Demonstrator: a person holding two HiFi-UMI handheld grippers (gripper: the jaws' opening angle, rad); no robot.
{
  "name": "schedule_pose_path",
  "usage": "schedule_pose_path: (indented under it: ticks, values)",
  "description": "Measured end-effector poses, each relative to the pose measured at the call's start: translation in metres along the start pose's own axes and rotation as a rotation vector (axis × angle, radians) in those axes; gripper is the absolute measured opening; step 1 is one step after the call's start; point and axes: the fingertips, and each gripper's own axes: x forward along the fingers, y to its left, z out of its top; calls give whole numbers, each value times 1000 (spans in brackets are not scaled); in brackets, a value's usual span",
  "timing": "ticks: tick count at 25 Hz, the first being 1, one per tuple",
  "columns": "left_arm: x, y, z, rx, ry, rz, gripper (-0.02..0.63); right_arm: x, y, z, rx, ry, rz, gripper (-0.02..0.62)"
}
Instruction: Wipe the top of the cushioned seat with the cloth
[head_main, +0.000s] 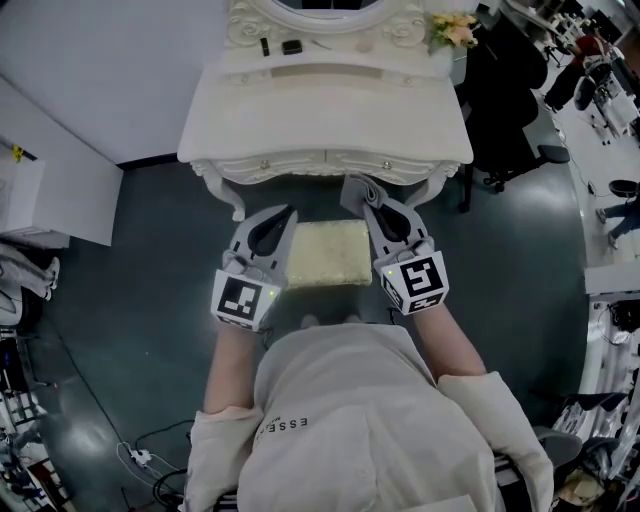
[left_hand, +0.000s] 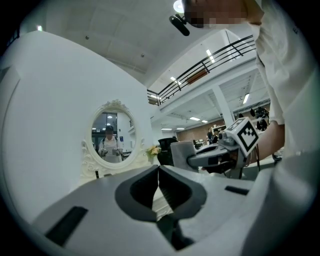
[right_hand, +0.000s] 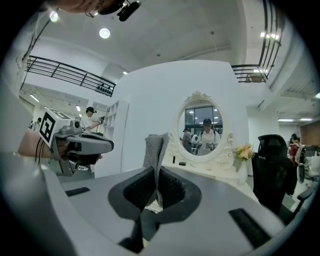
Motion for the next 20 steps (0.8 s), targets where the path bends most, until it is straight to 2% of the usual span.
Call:
schedule_pose_path:
  ticks: [10, 15, 20]
  values:
    - [7, -9, 2, -25, 14, -18, 3, -3, -5, 4, 18, -16, -20, 26]
    - [11, -9, 1, 25, 0, -43, 3, 1, -4, 2, 18, -15, -13, 26]
    - [8, -22, -1, -57, 24, -35, 3, -5, -3, -5, 26, 2, -18, 26]
